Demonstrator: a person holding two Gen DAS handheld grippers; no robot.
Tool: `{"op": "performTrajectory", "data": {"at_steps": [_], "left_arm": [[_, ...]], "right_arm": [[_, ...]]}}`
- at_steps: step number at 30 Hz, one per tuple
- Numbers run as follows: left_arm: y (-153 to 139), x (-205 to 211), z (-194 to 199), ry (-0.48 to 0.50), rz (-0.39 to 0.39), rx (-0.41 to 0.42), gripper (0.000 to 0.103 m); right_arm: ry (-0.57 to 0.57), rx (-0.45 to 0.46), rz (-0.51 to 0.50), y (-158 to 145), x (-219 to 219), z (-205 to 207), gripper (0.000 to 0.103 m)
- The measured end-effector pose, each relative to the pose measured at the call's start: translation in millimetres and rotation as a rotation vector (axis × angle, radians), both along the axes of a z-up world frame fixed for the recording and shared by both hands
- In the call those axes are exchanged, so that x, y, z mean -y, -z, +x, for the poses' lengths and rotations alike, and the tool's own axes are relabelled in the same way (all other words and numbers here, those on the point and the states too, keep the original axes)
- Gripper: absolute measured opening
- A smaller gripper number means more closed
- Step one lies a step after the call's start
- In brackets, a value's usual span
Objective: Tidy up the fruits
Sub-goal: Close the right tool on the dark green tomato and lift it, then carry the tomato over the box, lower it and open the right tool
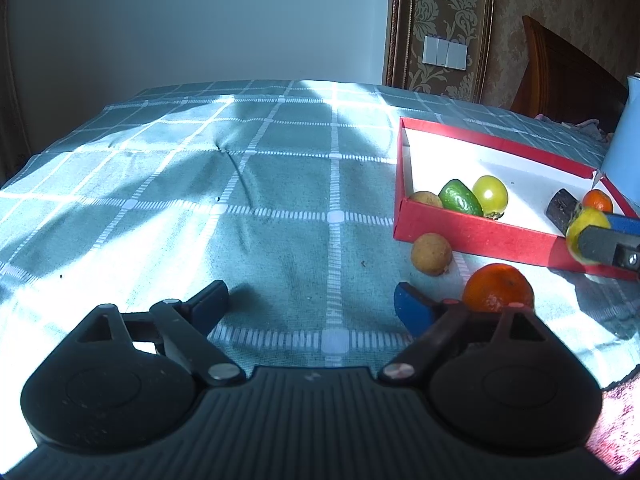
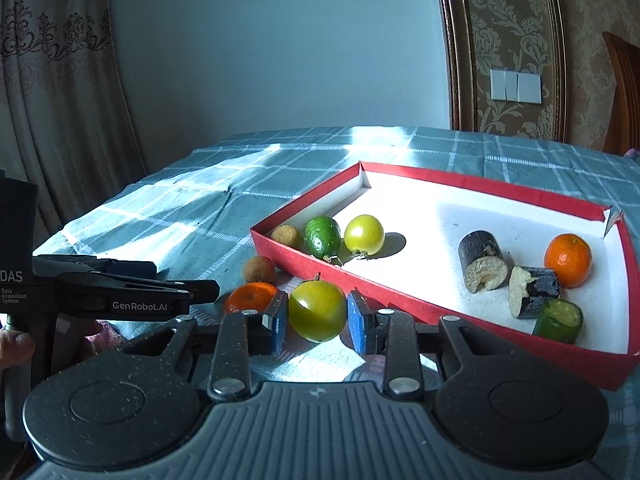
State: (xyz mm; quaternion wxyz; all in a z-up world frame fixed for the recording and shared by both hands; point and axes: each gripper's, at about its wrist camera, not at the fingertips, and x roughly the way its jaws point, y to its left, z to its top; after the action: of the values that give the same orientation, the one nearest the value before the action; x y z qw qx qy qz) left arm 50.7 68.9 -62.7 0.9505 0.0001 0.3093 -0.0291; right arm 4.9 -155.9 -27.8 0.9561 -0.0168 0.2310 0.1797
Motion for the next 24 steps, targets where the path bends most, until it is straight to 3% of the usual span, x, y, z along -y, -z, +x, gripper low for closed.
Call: {"op": "performTrajectory", "data": {"at_steps": [3,7,12,16,24], "left_arm": [[0.3,0.1,0.2,-0.001,-0.002,0.0,0.089],[0.5,0.7,0.2,-0.002,0.002,-0.001,0.089],[0.7,1.8,1.1,-0.001,0.015,-0.005,0.089],[0.6,1.3,0.9,-0.001,0.007,-0.005,0.089],[0.8,2.3,1.3,0.004,0.013,-0.008,0.091]], "right_arm": [[0.112,0.125,-0.141,-12.6,1.2,2.5,0.031],[0.232,0.135,-0.254,-10.1,13.8,38.2,0.031],[0.315,0.09,-0.279,-6.3,28.4,81.0,0.031],[0.357,-0.016,-0.224,2.7,41.4,117.2,0.031],[0.394,-0.091,-0.192,16.5,50.9,131.9,0.033]]}}
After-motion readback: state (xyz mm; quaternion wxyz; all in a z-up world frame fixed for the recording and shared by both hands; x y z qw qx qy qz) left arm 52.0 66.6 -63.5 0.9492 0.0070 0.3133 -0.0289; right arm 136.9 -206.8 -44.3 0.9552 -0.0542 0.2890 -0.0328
